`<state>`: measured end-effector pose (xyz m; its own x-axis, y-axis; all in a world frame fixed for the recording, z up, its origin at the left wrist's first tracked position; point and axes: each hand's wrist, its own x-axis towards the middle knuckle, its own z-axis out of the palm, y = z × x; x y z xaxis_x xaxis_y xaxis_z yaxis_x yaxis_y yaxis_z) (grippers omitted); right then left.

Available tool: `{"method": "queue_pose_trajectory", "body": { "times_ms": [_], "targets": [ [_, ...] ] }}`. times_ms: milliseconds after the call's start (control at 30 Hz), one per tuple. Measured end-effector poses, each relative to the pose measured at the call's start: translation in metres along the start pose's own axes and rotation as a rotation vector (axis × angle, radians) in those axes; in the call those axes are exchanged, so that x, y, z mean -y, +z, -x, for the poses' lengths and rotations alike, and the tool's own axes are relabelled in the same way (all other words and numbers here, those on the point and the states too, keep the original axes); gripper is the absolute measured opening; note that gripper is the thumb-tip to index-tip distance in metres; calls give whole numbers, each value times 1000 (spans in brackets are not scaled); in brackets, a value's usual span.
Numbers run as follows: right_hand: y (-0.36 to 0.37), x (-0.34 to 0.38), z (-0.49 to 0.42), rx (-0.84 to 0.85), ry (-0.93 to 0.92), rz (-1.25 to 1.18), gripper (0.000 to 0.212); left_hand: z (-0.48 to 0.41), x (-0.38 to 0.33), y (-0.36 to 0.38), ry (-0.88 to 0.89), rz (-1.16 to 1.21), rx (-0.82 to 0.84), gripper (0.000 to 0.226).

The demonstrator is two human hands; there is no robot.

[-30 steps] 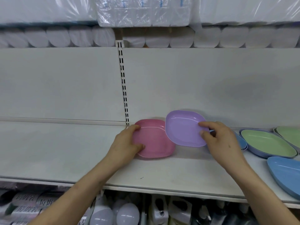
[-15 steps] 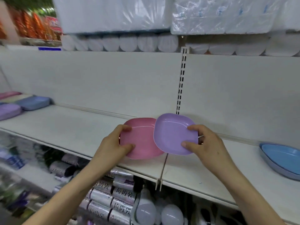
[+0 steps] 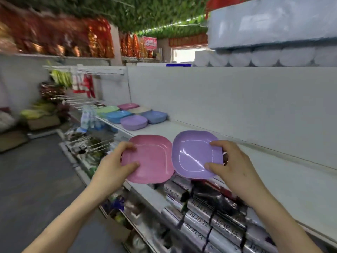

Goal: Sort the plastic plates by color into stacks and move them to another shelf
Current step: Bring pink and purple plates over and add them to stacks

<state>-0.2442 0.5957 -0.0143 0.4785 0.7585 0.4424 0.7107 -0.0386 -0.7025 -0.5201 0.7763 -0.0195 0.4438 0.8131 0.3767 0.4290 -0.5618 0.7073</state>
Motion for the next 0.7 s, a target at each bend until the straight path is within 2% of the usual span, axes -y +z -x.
{"method": "queue_pose_trajectory", "body": {
  "times_ms": [233,700],
  "targets": [
    [130,61,-66,144,-91,-64,58,-10,96,-109,-117,-47,-157,35],
    [333,135,-213,345,-228,-179,57,-96,226,-227,-240,-180,-353,37]
  ]
}}
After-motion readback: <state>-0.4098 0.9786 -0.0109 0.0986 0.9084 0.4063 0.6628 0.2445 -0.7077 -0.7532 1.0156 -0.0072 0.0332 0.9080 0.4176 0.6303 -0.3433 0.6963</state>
